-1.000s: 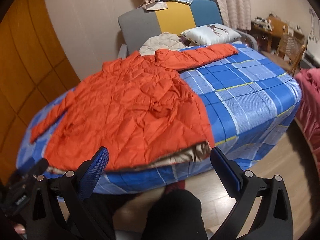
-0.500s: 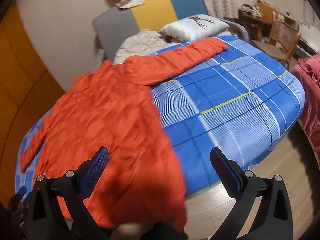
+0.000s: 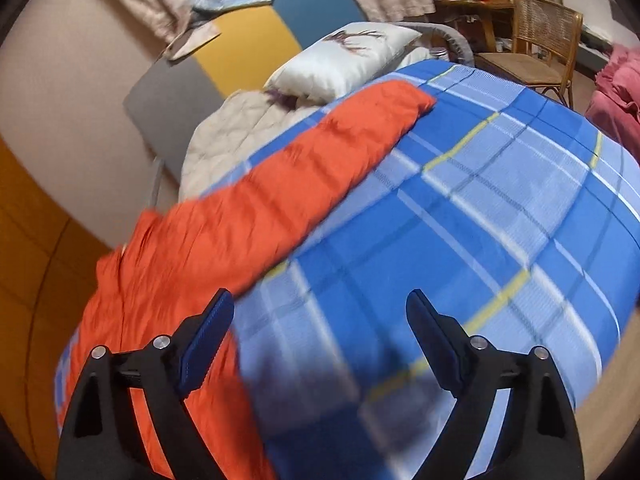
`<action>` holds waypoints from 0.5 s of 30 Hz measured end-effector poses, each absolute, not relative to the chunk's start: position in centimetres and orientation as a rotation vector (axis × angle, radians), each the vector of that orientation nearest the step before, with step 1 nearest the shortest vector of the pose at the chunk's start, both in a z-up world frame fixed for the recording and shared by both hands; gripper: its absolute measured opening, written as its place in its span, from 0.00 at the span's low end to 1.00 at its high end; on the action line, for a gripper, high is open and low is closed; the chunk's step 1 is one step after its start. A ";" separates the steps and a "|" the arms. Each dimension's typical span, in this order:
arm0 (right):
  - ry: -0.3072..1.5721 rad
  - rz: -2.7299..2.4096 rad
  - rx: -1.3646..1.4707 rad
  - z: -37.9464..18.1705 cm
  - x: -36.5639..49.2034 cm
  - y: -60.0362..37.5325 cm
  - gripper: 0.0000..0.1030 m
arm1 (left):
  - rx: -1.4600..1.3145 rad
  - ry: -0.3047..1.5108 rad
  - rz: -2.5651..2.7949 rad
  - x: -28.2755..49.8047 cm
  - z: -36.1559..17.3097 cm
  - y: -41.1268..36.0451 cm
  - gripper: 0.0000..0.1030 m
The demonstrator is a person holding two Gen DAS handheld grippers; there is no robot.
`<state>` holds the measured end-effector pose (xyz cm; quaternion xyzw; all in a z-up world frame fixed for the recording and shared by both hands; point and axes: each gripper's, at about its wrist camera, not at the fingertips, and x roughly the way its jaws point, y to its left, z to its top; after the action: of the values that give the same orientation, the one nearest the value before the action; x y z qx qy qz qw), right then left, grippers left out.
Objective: Fold large clothes
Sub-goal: 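Move the right tool to the jacket sleeve and grasp its cuff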
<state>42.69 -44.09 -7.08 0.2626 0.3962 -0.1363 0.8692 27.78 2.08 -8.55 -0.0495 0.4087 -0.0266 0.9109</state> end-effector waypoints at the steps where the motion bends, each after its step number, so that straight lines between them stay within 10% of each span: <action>1: 0.826 -0.298 0.570 -7.4 43.9 -45.3 0.79 | -0.107 0.839 -0.050 28.0 -8.5 2.3 0.98; 15: 0.781 -0.464 0.729 -12.3 54.0 -54.8 0.72 | -0.114 0.893 0.028 32.7 -11.1 3.3 0.98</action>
<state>54.00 -54.80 -12.34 0.3441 0.3689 -0.2192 0.8351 32.70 3.26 -11.09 -0.0551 0.4317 0.0133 0.9002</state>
